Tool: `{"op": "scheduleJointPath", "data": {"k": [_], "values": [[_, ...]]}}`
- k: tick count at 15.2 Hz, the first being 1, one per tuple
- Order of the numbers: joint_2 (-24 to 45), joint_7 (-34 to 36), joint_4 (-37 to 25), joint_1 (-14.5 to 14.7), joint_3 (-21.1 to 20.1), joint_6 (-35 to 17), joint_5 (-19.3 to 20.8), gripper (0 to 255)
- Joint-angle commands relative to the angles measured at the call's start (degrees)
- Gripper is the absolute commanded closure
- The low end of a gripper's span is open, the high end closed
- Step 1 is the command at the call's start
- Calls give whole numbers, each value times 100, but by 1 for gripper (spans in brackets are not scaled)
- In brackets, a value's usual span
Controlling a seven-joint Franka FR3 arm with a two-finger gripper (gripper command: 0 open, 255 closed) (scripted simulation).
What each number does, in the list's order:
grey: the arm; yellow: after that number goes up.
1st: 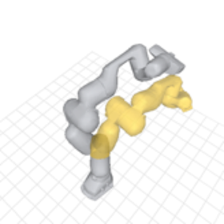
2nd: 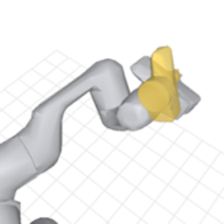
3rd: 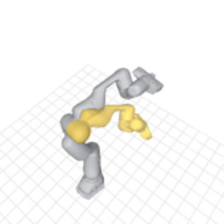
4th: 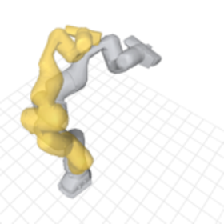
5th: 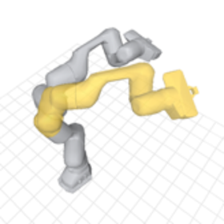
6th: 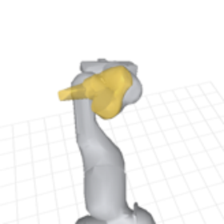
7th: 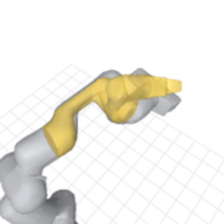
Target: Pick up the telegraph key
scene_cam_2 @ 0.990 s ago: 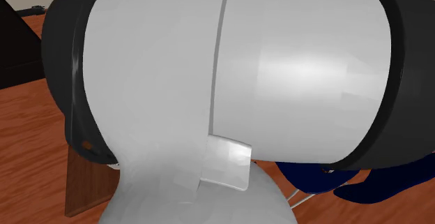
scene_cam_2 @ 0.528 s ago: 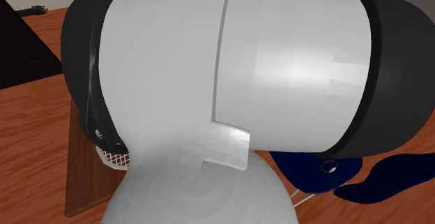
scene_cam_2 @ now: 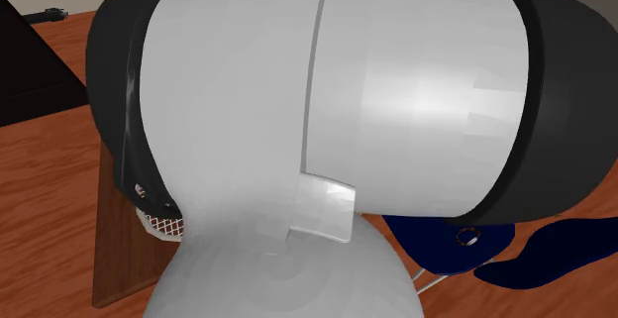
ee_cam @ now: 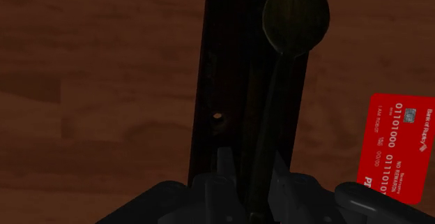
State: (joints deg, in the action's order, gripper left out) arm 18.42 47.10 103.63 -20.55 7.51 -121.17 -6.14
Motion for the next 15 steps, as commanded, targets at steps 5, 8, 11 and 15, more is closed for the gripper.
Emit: {"op": "scheduleJointPath", "data": {"k": [5, 8, 11, 15], "values": [[-157, 38, -171, 8, 11, 335, 38, 255], [-234, 58, -299, 10, 17, 539, 57, 255], [-302, 77, -440, 12, 23, 747, 75, 255], [-377, 101, -648, 12, 29, 1028, 94, 255]]}}
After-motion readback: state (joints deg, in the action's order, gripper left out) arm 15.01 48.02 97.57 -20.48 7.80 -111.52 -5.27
